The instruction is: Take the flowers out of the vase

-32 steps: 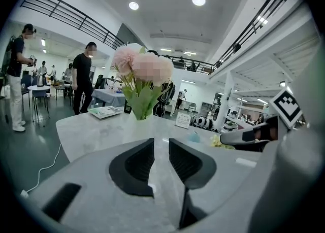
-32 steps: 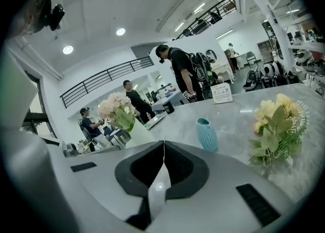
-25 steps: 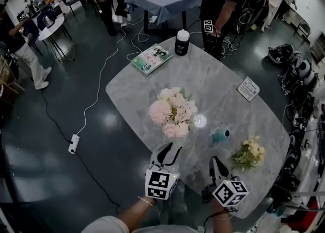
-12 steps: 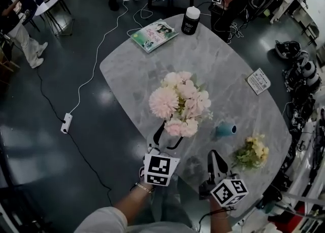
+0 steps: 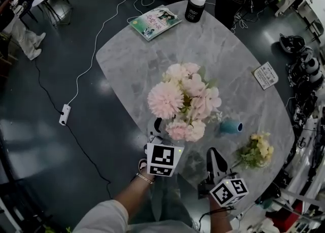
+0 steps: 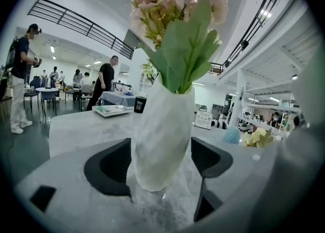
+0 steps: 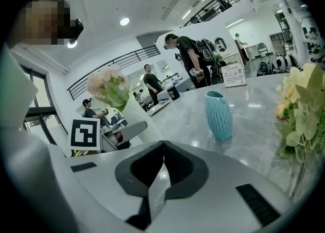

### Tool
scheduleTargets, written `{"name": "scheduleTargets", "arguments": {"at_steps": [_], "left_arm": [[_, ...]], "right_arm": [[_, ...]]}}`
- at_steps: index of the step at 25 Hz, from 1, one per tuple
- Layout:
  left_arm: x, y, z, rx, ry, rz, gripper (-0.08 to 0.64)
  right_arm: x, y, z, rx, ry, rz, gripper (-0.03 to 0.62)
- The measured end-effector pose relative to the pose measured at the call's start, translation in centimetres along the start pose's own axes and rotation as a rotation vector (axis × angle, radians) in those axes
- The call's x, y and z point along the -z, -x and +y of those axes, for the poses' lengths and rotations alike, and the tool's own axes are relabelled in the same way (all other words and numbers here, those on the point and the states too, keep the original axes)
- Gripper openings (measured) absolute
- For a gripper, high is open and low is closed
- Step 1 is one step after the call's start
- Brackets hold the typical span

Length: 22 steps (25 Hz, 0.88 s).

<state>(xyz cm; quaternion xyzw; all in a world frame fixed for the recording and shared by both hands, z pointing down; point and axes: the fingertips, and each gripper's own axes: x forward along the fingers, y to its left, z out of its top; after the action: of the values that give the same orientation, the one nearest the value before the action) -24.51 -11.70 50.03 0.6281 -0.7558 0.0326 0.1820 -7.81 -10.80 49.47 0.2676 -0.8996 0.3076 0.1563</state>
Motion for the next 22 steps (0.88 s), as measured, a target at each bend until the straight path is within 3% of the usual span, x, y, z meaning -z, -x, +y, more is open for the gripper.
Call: {"name": "scheduleTargets", "arguments": {"at_steps": [17,22], "left_arm": [[0.3,-1.1,-0.2,0.035,-0.057,0.012,0.362],[0.4,-1.2,-0.1,0.054,-0.067,0.012,0.360]], "right_arm": [[-0.6,-1.2,0.1,-0.039,0.002,-0.010,0.008],[-1.8,-2.5,2.0,-0.119,0.094,-0.001,0.009]]}}
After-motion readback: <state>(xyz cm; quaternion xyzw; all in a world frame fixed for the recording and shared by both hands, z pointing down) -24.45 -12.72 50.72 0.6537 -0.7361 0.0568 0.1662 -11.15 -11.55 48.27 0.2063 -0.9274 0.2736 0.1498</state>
